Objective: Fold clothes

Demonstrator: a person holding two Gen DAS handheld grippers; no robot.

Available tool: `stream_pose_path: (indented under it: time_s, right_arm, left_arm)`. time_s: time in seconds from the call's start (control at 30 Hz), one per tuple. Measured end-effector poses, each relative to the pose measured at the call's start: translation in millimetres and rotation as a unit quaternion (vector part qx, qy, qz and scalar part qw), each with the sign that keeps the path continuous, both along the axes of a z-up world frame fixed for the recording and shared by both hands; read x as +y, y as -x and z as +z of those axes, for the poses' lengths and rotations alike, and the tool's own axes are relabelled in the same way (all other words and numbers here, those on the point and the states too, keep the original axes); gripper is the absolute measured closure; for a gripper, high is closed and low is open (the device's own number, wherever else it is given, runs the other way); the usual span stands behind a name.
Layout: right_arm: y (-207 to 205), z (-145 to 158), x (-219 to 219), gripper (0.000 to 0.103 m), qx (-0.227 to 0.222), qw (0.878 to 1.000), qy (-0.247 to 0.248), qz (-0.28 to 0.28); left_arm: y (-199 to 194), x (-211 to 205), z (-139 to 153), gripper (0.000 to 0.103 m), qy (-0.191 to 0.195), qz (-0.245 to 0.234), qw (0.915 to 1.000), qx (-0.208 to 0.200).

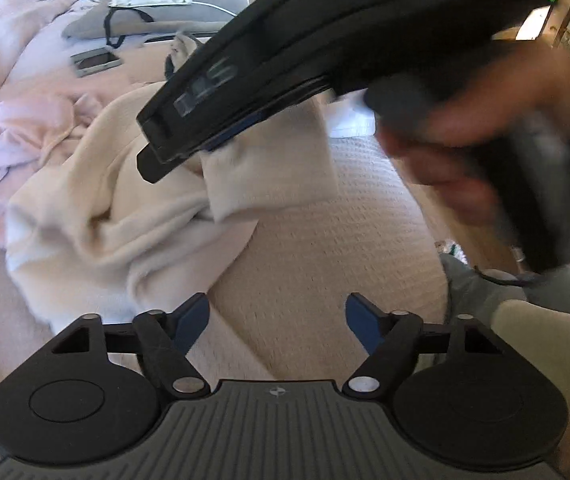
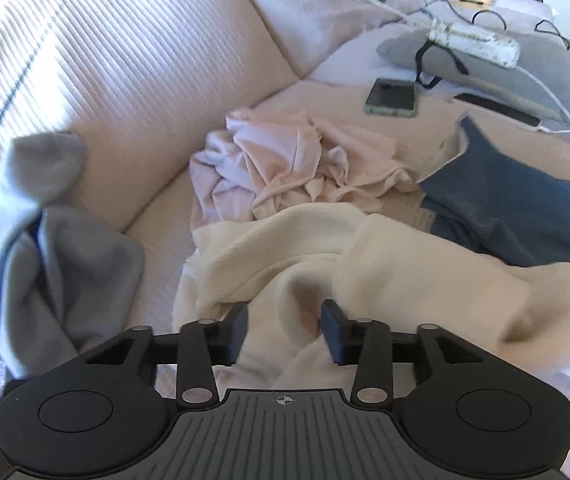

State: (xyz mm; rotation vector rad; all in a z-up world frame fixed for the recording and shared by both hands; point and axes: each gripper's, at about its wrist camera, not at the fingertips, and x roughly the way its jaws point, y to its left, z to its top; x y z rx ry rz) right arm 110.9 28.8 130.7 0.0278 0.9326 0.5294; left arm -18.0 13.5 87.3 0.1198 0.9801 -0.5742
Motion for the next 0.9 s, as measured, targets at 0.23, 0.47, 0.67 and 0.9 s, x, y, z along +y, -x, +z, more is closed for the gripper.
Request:
stream_pose_path:
  time_s: [0.23,0.47,0.67,0.9]
  right_arm:
    - [32.5,9.1,-45.7,0.050,-0.019,0.998,0.017,-0.049]
    - [69.3,-9.4,-69.8,0.048,0.009,0.997,0.061,-0.042]
    - [89.5,-22.3,-66.3,0.048,0.014,0.998,0.068,-0.014]
    - [85.4,-26.9,-35.4,0.048,-0.005,0.996,0.073,0.047]
  left_arm:
    - [-19.1,10.2,-2.6,0.085,0.026,0.030,0.9992,0.008]
    - [-29.0,26.3,18.7,0.085,0.029,0.048,0.9982,-0.019]
    - [-25.9,43.3,14.6,0.085,0.029,0.074,0.9968,-0.008]
    - [-15.6,86.8,3.6,0.078,0.041,0.153,0.9872,0.019]
